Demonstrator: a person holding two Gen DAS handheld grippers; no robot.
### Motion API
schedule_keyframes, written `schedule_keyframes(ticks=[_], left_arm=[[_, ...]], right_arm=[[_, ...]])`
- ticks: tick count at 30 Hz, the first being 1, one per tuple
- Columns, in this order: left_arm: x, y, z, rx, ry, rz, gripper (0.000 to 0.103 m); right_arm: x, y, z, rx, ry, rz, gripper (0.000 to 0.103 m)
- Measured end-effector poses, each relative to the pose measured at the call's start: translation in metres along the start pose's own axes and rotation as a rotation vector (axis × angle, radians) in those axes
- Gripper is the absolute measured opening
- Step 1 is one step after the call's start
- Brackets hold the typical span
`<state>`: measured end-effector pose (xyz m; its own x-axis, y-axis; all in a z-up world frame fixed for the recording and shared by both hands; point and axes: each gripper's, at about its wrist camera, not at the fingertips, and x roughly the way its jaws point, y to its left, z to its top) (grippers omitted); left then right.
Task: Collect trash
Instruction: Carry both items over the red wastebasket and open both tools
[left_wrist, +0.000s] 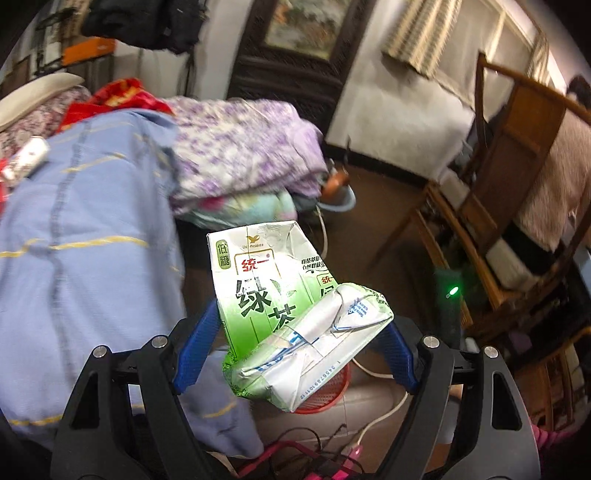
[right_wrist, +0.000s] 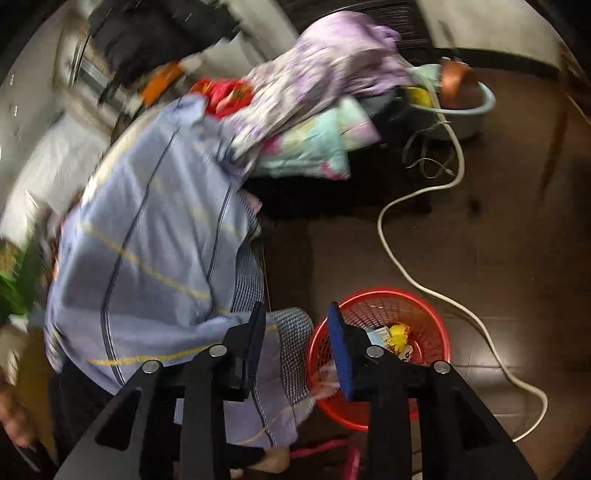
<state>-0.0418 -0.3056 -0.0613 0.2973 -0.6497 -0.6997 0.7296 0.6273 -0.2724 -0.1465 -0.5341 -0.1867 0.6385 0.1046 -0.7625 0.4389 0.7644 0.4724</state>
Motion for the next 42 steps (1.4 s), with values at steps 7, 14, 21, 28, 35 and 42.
schedule_keyframes(ticks=[7, 14, 21, 28, 35, 42], left_arm=[[0.073, -0.049, -0.01, 0.103, 0.145, -0.075, 0.078], [0.113, -0.073, -0.023, 0.145, 0.246, -0.086, 0.084], [0.1, -0.063, -0.014, 0.12, 0.203, -0.053, 0.091], [0.066, -0.047, -0.004, 0.094, 0.118, 0.002, 0.091], [0.02, -0.028, 0.009, 0.037, 0.013, 0.019, 0.091], [-0.031, 0.0, 0.016, -0.004, -0.111, 0.052, 0.093]], right_arm=[[-0.053, -0.051, 0.007, 0.084, -0.168, -0.068, 0.047], [-0.062, -0.069, 0.012, 0.104, -0.193, -0.062, 0.05], [-0.066, -0.054, 0.01, 0.072, -0.196, -0.038, 0.05], [-0.08, -0.019, 0.016, 0.0, -0.215, -0.021, 0.052], [-0.106, 0.031, 0.021, -0.117, -0.256, -0.012, 0.058], [-0.126, 0.093, 0.017, -0.24, -0.27, 0.009, 0.066]])
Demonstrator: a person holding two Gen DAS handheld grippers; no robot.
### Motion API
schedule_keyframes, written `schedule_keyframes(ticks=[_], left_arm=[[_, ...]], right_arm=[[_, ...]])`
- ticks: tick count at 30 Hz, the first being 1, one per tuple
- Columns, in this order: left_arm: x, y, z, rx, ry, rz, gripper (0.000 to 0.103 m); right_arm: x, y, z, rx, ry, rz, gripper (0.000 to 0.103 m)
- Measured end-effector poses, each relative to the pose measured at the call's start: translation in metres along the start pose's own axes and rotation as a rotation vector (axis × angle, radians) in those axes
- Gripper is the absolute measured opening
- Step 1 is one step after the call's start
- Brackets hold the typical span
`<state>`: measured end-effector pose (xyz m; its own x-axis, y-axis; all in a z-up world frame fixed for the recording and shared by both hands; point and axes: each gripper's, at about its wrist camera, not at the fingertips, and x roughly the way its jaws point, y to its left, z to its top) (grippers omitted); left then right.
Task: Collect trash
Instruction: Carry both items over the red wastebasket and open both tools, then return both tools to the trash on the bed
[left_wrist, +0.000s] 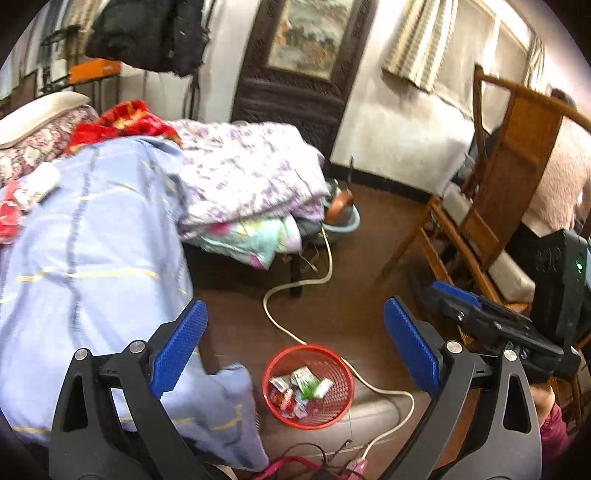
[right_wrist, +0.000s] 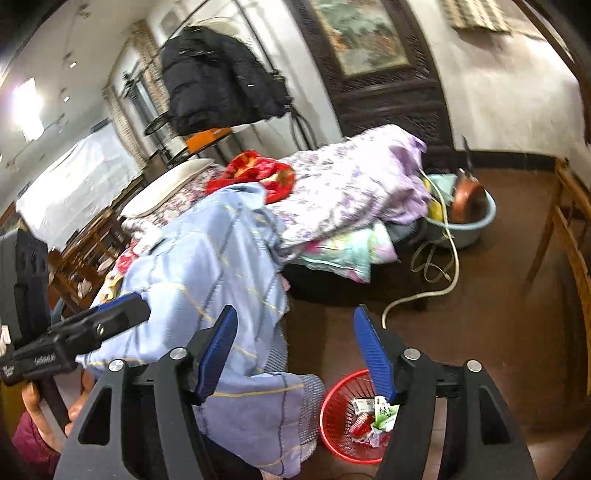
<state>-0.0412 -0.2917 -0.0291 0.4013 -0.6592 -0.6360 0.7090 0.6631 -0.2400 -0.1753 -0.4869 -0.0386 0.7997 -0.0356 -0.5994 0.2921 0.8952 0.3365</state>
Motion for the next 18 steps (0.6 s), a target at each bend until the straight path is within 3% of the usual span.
schedule_keyframes(ticks=[4, 9, 18], left_arm=[[-0.024, 0.034, 0.004, -0.048, -0.057, 0.029, 0.094], [-0.048, 0.09, 0.004, -0.096, -0.115, 0.135, 0.095], [-0.079, 0.24, 0.002, -0.338, -0.132, 0.346, 0.096]], right_arm=[[0.003, 0.042, 0.004, -0.07, 0.016, 0.023, 0.073], [0.027, 0.104, 0.008, -0.159, 0.061, 0.063, 0.077], [0.097, 0.221, 0.004, -0.326, 0.141, 0.126, 0.087]])
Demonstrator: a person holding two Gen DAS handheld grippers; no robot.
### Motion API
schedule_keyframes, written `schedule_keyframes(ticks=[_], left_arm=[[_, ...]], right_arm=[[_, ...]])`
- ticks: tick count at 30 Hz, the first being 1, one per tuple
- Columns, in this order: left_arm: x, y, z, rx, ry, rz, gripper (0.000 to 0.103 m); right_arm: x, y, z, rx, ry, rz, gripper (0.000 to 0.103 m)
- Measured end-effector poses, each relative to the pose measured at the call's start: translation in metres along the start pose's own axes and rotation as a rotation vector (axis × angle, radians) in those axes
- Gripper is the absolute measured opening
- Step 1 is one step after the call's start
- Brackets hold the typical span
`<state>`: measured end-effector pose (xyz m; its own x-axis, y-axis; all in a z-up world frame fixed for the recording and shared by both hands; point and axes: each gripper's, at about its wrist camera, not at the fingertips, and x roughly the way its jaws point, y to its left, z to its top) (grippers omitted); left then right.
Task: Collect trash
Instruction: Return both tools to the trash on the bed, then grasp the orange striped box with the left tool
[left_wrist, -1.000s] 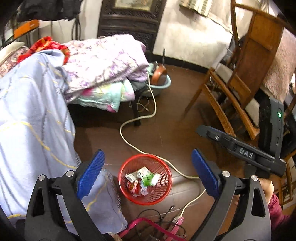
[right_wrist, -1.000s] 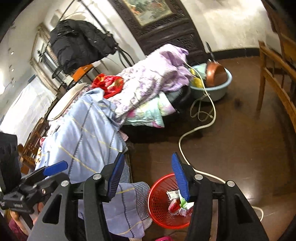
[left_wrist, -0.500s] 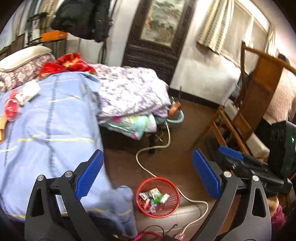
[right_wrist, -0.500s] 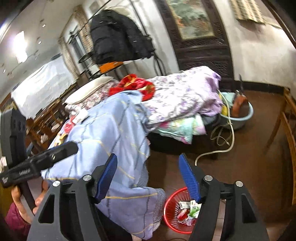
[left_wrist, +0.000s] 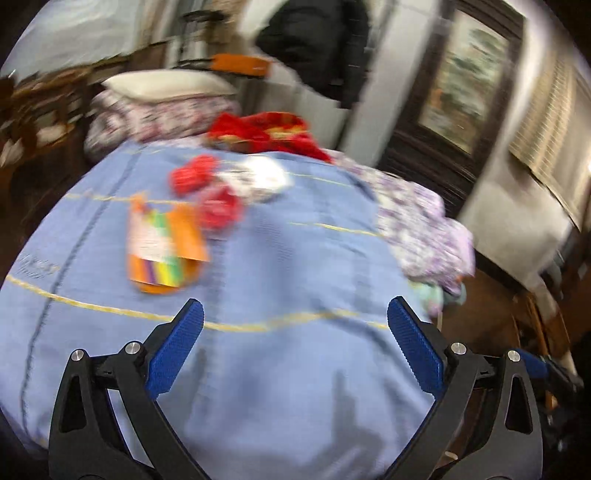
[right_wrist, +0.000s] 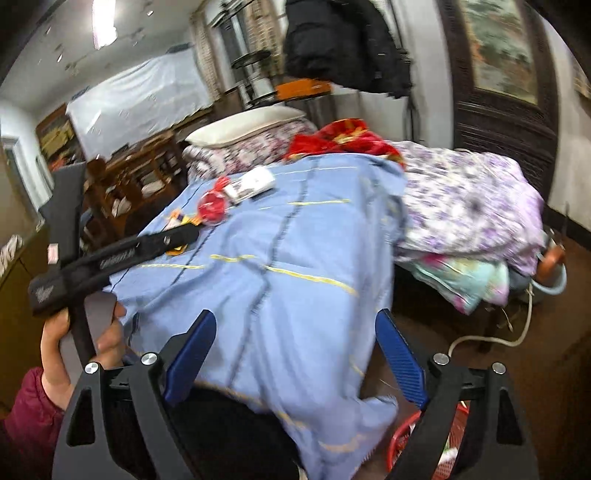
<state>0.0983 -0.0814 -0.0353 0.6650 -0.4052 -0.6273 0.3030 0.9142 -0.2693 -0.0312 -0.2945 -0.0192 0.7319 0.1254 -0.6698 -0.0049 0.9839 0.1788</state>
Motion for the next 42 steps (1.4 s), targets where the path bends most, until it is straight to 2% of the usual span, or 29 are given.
schedule_keyframes(ticks=[4, 7, 13, 16, 18, 21, 27, 31, 33, 36, 42], left_arm=[[0.016, 0.048, 0.02, -0.076, 0.0, 0.032, 0.096], [0.029, 0.064, 0.029, -0.085, 0.008, 0.046, 0.096], [0.062, 0.088, 0.034, -0.136, 0.105, 0.042, 0.096], [0.06, 0.09, 0.038, -0.104, 0.104, 0.062, 0.096], [0.065, 0.098, 0.037, -0.099, 0.123, 0.113, 0.096], [0.064, 0.104, 0.039, -0.079, 0.131, 0.134, 0.096], [0.056, 0.131, 0.04, -0.11, 0.128, 0.245, 0.096], [0.046, 0.145, 0.04, -0.152, 0.105, 0.241, 0.096], [0.049, 0.14, 0.041, -0.135, 0.114, 0.249, 0.096], [0.059, 0.133, 0.047, -0.101, 0.128, 0.222, 0.096], [0.076, 0.135, 0.062, -0.086, 0.141, 0.239, 0.096]], right_arm=[[0.035, 0.024, 0.017, 0.006, 0.022, 0.029, 0.087], [0.059, 0.035, 0.029, 0.003, 0.04, 0.028, 0.087], [0.1, 0.039, 0.05, 0.014, 0.046, -0.019, 0.087], [0.12, 0.036, 0.058, 0.051, 0.05, -0.028, 0.087], [0.131, 0.035, 0.062, 0.069, 0.05, -0.031, 0.087], [0.145, 0.036, 0.065, 0.089, 0.059, -0.036, 0.087], [0.153, 0.044, 0.063, 0.042, 0.082, -0.027, 0.088], [0.152, 0.045, 0.063, 0.036, 0.074, -0.017, 0.088], [0.152, 0.045, 0.064, 0.037, 0.077, -0.008, 0.088], [0.154, 0.043, 0.064, 0.047, 0.088, 0.004, 0.088], [0.155, 0.041, 0.064, 0.068, 0.092, 0.011, 0.088]])
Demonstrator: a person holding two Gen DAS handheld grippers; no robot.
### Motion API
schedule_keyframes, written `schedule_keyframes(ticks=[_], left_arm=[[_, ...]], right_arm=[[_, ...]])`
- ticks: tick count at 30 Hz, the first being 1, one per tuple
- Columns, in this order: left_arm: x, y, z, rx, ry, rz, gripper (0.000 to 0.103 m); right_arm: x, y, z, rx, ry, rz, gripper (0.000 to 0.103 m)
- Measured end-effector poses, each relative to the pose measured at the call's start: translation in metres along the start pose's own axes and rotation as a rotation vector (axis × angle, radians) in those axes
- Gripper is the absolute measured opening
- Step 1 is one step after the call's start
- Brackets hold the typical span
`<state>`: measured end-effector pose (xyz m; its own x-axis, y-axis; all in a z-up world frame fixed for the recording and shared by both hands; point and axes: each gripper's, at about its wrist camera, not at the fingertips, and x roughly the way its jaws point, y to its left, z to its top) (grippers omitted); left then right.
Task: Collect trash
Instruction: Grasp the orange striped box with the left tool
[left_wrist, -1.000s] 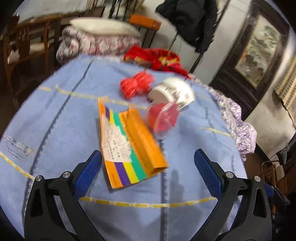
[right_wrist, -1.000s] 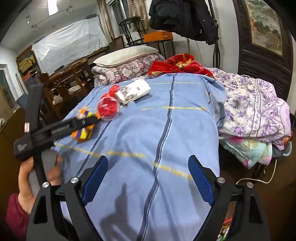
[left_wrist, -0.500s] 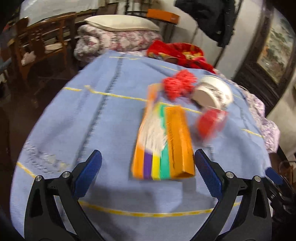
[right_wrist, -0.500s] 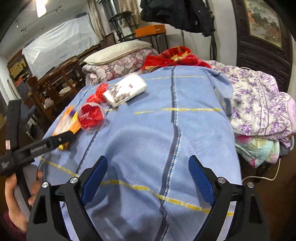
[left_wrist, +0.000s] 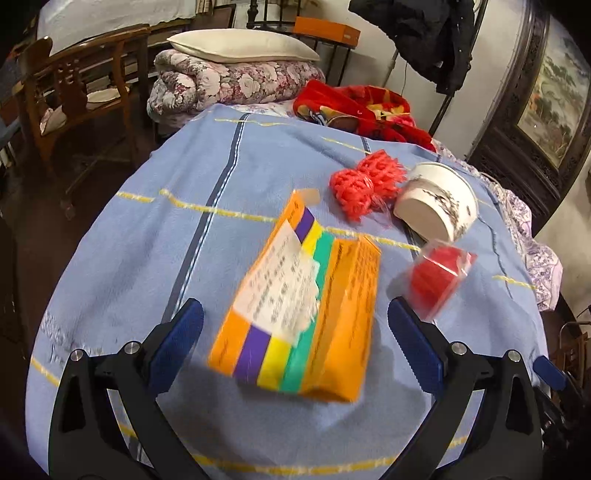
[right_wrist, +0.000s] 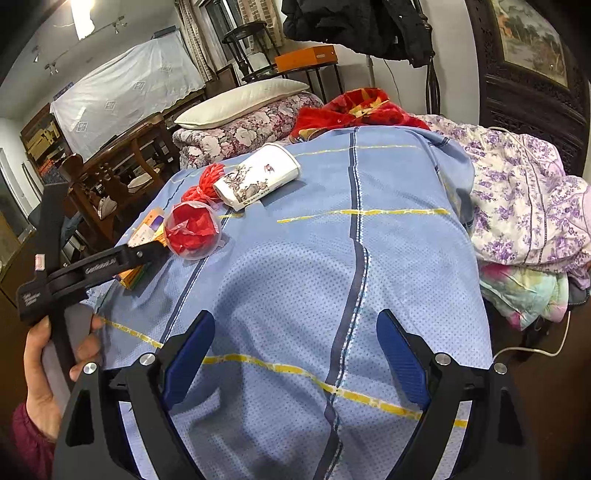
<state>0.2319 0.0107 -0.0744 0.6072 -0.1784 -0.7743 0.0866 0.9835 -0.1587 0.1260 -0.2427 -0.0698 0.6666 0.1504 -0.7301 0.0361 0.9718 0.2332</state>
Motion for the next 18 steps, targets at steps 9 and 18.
schedule_keyframes(ticks=[9, 18], left_arm=[[-0.004, -0.004, -0.003, 0.073, -0.005, 0.011, 0.071], [-0.021, 0.027, -0.007, -0.021, -0.055, 0.007, 0.062]], right_arm=[[0.002, 0.002, -0.001, -0.009, 0.008, -0.017, 0.088], [0.001, 0.001, -0.001, -0.009, 0.003, -0.02, 0.088]])
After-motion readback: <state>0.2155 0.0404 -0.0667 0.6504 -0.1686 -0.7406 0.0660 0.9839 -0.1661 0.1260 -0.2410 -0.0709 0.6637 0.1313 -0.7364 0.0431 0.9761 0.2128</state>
